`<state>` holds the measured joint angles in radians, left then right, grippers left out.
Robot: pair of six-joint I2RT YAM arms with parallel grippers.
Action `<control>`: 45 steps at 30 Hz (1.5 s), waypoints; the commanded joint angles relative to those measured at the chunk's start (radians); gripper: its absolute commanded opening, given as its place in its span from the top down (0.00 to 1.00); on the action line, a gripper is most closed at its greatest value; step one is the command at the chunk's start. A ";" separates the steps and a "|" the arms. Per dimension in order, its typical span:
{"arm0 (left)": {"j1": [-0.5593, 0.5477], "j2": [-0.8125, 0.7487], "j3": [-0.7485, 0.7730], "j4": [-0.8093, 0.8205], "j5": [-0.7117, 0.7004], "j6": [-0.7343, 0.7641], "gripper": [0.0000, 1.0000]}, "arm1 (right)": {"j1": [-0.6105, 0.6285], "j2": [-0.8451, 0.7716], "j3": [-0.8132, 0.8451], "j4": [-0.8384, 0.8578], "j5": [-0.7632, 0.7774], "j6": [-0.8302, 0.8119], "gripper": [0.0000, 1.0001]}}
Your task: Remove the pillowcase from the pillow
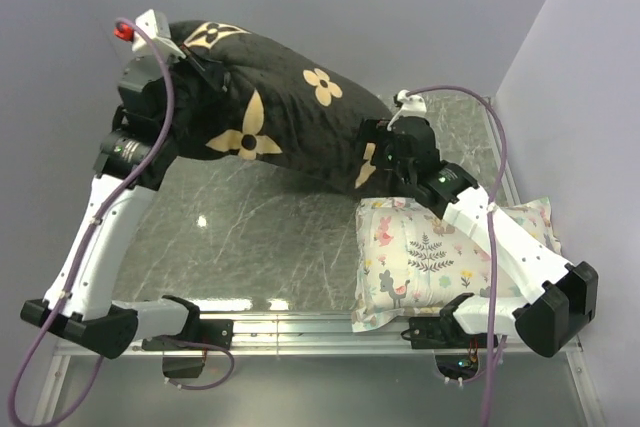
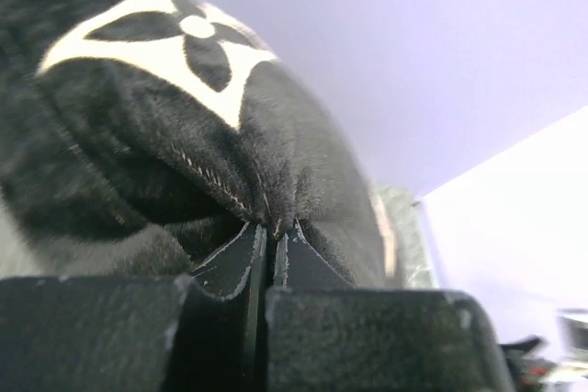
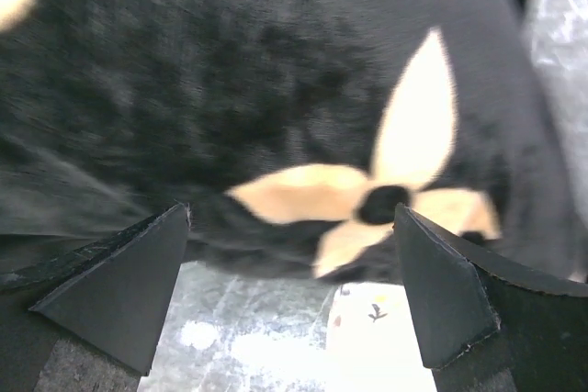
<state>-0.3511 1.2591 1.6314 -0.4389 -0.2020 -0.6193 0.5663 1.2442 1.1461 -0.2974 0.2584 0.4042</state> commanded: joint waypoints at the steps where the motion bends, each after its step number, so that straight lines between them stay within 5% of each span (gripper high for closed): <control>1: -0.002 -0.046 0.114 0.065 0.018 0.050 1.00 | 0.039 -0.028 0.037 0.035 -0.059 -0.086 0.01; 13: -0.003 -0.032 0.212 -0.015 0.015 0.072 1.00 | 0.403 -0.145 -0.232 0.253 0.192 -0.329 0.00; 35: -0.003 -0.053 0.257 -0.077 0.030 0.099 1.00 | 0.455 0.230 -0.210 0.449 0.669 -0.377 0.03; 38: -0.003 -0.063 0.251 -0.083 0.024 0.102 1.00 | 0.445 0.248 -0.174 0.455 0.709 -0.390 0.18; 39: -0.003 -0.064 0.252 -0.086 0.023 0.102 1.00 | 0.437 0.254 -0.160 0.449 0.719 -0.390 0.29; 40: -0.003 -0.066 0.254 -0.087 0.021 0.105 1.00 | 0.426 0.253 -0.146 0.445 0.717 -0.392 0.61; 42: -0.003 -0.072 0.254 -0.092 0.015 0.110 1.00 | 0.411 0.244 -0.109 0.432 0.717 -0.392 0.98; 45: -0.003 -0.076 0.252 -0.100 0.004 0.113 1.00 | 0.397 0.213 -0.057 0.409 0.696 -0.422 1.00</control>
<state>-0.3531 1.2514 1.8351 -0.6796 -0.1825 -0.5301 0.9791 1.5066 1.0103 0.0811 0.9100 0.0048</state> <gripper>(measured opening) 0.034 0.017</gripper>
